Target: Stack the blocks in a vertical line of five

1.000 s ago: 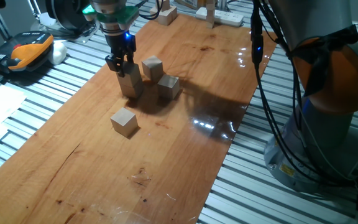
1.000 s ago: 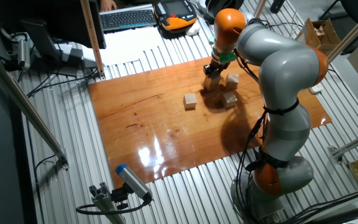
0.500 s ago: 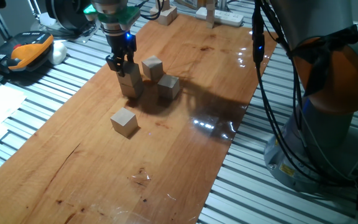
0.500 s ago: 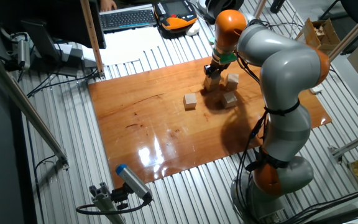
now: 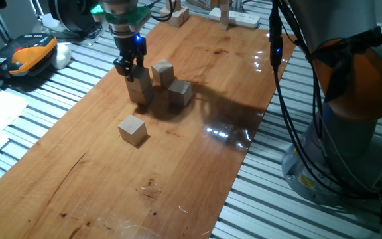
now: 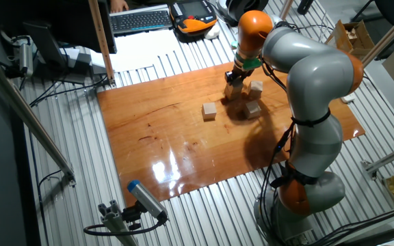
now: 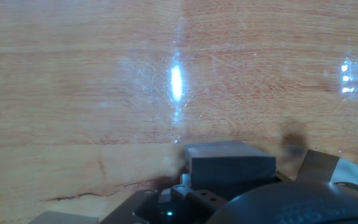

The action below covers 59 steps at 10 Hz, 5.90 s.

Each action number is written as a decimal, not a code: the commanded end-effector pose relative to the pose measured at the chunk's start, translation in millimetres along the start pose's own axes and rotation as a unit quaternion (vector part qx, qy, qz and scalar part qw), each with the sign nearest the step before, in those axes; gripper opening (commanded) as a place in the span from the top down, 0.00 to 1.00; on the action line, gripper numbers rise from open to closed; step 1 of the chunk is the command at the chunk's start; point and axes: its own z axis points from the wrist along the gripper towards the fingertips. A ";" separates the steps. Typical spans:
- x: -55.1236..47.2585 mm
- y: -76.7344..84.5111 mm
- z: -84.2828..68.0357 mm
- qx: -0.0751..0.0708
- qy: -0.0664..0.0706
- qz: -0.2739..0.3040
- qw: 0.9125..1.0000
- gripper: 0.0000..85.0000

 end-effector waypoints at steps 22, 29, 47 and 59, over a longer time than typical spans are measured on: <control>-3.2 -1.0 -5.0 -0.002 0.006 -0.023 1.000 0.40; -2.5 -0.3 -4.5 -0.002 0.005 -0.019 1.000 0.40; 0.1 0.0 -0.8 0.008 -0.007 -0.008 1.000 0.40; -2.2 3.9 -24.8 0.000 -0.008 0.018 1.000 0.20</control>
